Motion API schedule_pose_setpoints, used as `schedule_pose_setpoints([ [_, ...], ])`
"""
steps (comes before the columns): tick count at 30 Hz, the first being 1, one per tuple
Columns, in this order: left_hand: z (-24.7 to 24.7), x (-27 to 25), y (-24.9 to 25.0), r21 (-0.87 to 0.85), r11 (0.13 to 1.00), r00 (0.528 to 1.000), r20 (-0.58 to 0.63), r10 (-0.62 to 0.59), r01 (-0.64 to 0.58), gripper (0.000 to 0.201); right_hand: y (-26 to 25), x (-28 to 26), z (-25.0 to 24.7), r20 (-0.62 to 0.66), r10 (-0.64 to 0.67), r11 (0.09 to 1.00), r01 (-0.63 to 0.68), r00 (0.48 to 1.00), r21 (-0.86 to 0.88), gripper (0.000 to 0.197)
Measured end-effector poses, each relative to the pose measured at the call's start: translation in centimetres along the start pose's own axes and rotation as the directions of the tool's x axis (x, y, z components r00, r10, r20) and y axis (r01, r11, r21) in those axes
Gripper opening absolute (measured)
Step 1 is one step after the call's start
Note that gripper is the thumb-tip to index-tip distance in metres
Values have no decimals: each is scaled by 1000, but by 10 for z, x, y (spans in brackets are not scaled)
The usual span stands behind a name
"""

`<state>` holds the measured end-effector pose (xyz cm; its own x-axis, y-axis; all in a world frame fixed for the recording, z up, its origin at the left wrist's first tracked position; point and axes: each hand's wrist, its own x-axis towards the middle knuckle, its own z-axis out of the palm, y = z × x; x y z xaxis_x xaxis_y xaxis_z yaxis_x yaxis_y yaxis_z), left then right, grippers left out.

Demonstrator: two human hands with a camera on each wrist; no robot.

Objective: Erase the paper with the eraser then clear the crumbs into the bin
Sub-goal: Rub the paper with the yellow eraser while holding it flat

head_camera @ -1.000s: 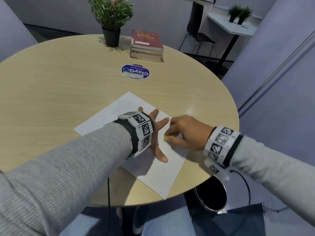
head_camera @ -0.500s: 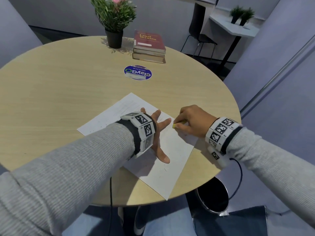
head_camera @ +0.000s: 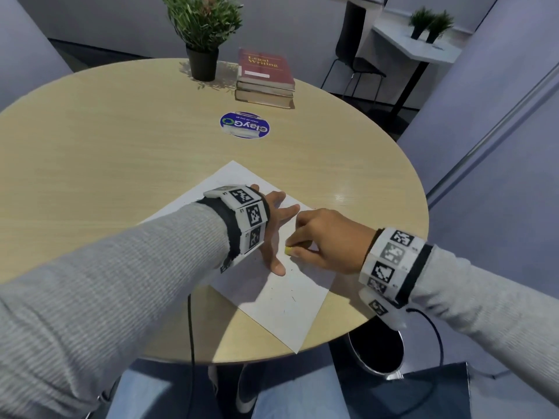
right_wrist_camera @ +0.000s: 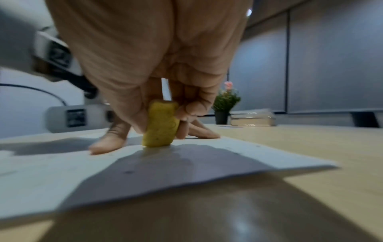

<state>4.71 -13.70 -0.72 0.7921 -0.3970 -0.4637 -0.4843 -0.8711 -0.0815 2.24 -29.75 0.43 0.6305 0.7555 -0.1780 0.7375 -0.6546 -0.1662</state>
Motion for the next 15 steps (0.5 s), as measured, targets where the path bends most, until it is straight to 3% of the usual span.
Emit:
schedule_pose_setpoints([
  [5,3,-1,1,-39,999,1000,26,-2,3,146,44,12,-16,-104,200,977,-206,974,-50,22],
  [10,5,7,-3,24,999,999,-38,28,-27,134,1,8,0,18,-27,999,28,999,-43,21],
  [15,10,7,-2,-48,998,999,-34,25,-26,159,46,13,-20,-81,204,976,-209,976,-65,21],
])
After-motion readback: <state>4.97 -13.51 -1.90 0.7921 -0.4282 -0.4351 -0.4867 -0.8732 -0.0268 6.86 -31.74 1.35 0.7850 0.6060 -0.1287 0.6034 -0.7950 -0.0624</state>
